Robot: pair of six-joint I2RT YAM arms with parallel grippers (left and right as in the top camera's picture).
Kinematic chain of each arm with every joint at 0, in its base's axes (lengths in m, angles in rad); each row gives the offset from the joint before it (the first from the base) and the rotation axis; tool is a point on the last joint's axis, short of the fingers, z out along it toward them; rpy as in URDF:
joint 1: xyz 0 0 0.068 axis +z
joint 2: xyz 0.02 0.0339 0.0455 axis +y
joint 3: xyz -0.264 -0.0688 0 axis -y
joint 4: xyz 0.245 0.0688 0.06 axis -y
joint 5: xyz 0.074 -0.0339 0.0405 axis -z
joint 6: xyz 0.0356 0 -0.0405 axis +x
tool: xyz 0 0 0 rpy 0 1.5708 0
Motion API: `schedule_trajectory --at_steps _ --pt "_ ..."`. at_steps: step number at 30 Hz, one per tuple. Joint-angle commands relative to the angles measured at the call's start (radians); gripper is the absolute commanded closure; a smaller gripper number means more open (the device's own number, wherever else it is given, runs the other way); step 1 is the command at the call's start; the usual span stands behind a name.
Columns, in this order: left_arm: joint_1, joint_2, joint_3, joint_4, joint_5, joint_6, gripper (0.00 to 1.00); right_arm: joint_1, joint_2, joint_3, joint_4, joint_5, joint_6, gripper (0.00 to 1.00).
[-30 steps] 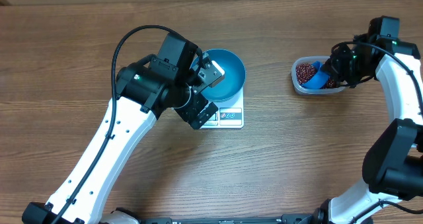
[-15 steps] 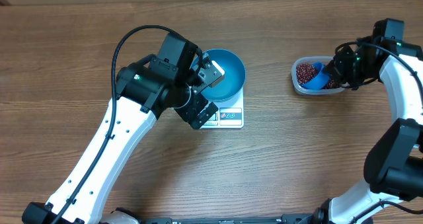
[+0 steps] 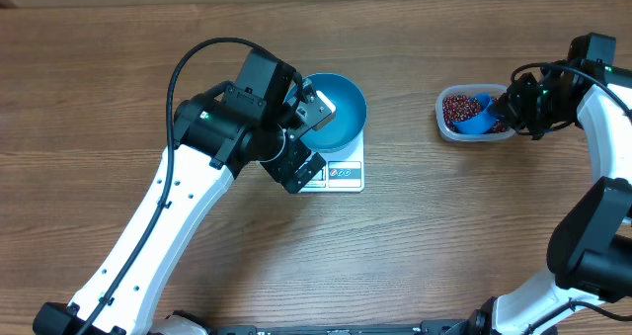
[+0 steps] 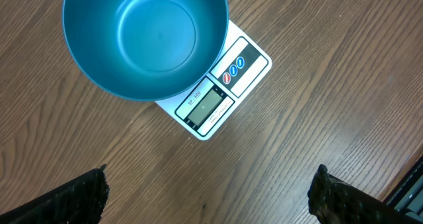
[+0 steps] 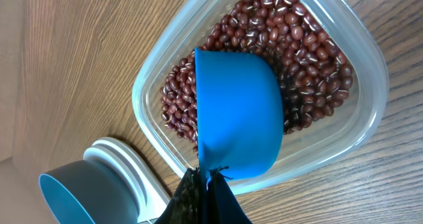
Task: Scoop item into bowl and weigh 150g on scale
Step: 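Tilt the scoop upright and lift it full of beans above the tub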
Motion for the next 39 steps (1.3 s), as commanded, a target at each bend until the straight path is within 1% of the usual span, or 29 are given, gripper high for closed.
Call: schedule_trajectory --at_steps 1,9,15,23,29,35,39 --pt "0.005 0.0 -0.002 -0.002 0.015 0.019 0.0 -0.01 0.006 -0.018 -0.021 -0.011 -0.027 0.96" --pt "0.005 0.0 -0.002 -0.002 0.015 0.019 0.0 -0.017 0.006 -0.018 -0.021 -0.055 -0.072 0.96" --pt "0.005 0.0 -0.002 -0.002 0.015 0.019 0.0 -0.043 0.006 -0.018 -0.023 -0.139 -0.132 0.96" --pt "0.005 0.0 -0.002 -0.002 0.014 0.019 0.0 -0.079 0.006 -0.018 -0.031 -0.162 -0.161 0.96" --pt "0.005 0.0 -0.002 -0.002 0.015 0.019 0.0 -0.11 0.006 -0.018 -0.032 -0.217 -0.191 0.96" --pt "0.005 0.0 -0.002 -0.002 0.015 0.019 0.0 -0.145 0.006 -0.018 -0.051 -0.304 -0.267 0.96" --pt "0.005 0.0 -0.002 -0.002 0.015 0.019 0.0 -0.156 0.006 -0.018 -0.055 -0.318 -0.285 0.96"
